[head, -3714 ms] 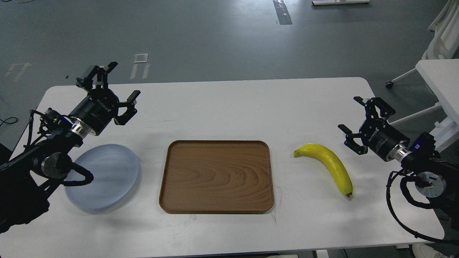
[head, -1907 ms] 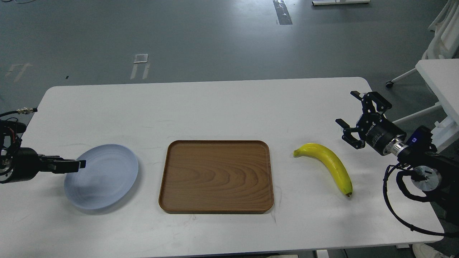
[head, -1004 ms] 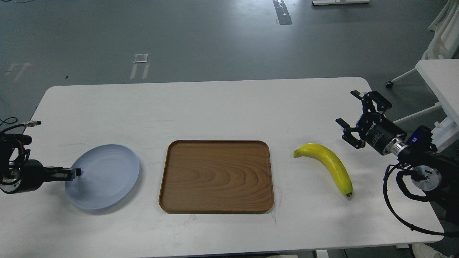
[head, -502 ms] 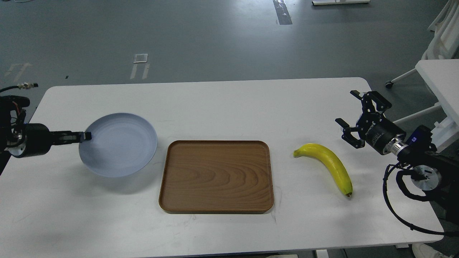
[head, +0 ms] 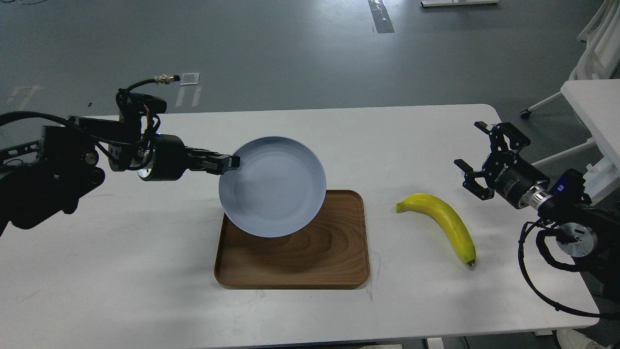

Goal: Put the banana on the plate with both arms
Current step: 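Carry the plate over the wooden tray and lower it down, then release the plate and raise the left gripper away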

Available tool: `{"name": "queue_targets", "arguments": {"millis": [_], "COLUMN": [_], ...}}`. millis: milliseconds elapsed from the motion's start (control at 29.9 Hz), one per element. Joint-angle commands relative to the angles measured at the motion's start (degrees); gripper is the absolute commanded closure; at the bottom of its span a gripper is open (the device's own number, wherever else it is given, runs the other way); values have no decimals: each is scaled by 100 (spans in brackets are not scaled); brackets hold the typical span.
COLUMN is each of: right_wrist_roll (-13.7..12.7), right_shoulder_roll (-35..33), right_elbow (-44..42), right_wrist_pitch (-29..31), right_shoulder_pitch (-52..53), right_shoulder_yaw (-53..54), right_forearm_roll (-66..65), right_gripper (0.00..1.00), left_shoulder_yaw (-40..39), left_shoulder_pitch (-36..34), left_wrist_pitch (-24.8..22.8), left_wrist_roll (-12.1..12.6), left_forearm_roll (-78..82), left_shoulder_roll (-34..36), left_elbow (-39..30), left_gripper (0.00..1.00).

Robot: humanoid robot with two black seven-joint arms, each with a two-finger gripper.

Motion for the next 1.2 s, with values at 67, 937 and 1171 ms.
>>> {"name": "queue_targets", "arguments": {"millis": [67, 937, 1171], "right_wrist_roll": [0, 0, 0], "right_shoulder_roll": [-16, -16, -16], "right_elbow": [-4, -4, 5], "right_wrist_pitch": [0, 0, 0], "right_shoulder_pitch": [-1, -1, 8], "right_shoulder_yaw": [0, 0, 0], "right_forearm_roll": [0, 0, 0], "right_gripper": [0, 0, 0], "left_shoulder_yaw": [608, 1057, 916], "left_shoulder_pitch": [-258, -205, -380], "left_wrist_pitch": [1, 1, 1], "left_wrist_roll": [122, 219, 183], "left_forearm_roll": [198, 119, -703], "left_shoulder_roll": [-840, -1553, -1483], "left_elbow": [411, 1115, 1115], "left_gripper": [100, 3, 2]}}
